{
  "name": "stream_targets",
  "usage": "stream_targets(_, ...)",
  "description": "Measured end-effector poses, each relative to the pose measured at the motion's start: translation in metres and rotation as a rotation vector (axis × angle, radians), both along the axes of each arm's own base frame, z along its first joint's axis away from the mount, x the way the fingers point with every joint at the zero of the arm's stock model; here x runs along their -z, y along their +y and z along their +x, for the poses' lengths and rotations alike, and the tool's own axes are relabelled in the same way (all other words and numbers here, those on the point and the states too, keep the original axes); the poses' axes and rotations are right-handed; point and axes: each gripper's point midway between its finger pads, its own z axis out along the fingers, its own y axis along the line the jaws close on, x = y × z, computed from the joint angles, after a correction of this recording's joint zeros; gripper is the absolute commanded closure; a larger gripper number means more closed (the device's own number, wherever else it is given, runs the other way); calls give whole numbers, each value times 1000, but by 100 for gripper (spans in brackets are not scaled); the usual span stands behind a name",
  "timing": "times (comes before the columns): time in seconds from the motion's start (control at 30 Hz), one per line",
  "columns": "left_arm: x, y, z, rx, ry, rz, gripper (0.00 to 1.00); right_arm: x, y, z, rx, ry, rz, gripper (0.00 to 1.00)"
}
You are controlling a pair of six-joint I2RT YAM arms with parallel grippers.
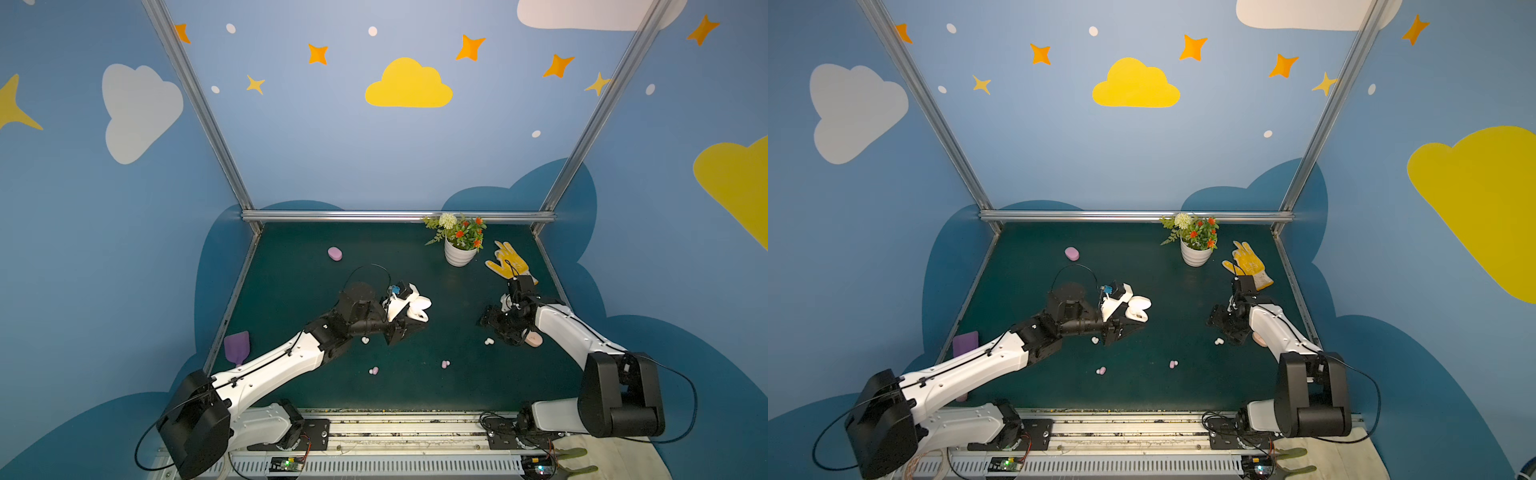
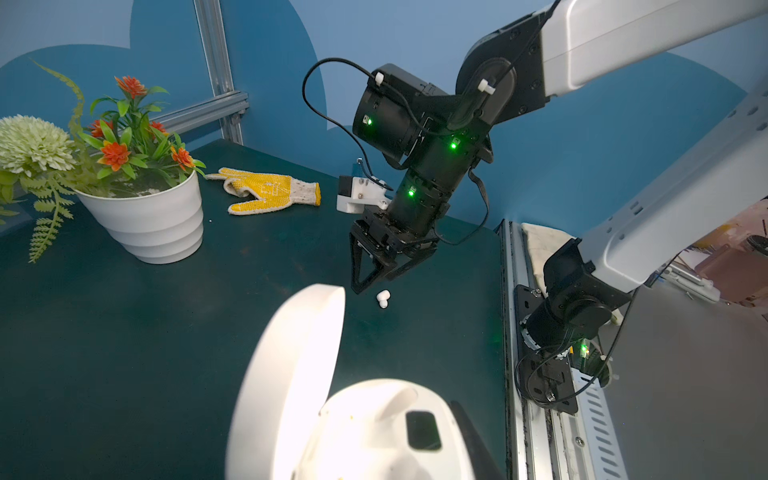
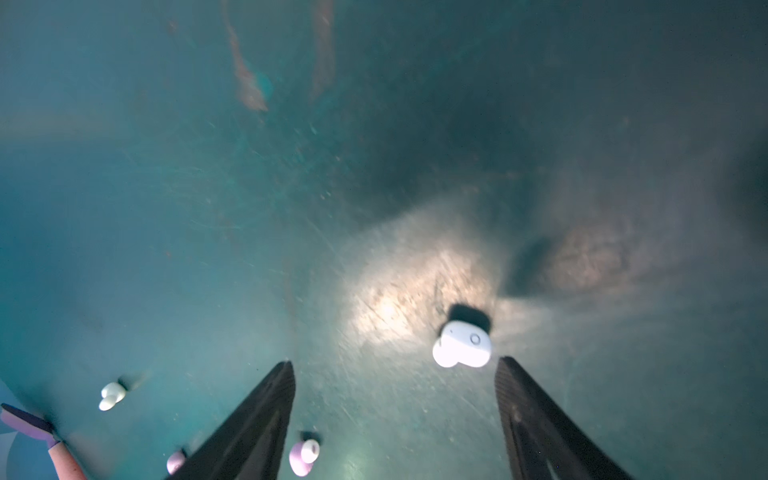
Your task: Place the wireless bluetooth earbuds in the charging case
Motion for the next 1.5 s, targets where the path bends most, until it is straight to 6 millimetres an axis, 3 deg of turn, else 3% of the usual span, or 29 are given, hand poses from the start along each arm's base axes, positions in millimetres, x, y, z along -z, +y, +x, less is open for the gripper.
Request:
stream_targets(0.23,0,0,0,-1,8,-3,81,15,0,-15,11,57,6,25)
stream_targets(0.5,0,0,0,0,10,-5,81,26,4,-11,13,80,25,25)
stream_targets(1.2,0,0,-1,2,11,-5,81,24,6,7,-25,68,19,25)
stream_targets(1.33,0,0,-1,4,11,-5,81,21,1,8,-34,69,-9,28)
stream_targets(1.5,0,0,-1,4,12,-5,81,21,-5,5,-40,85,-42,39)
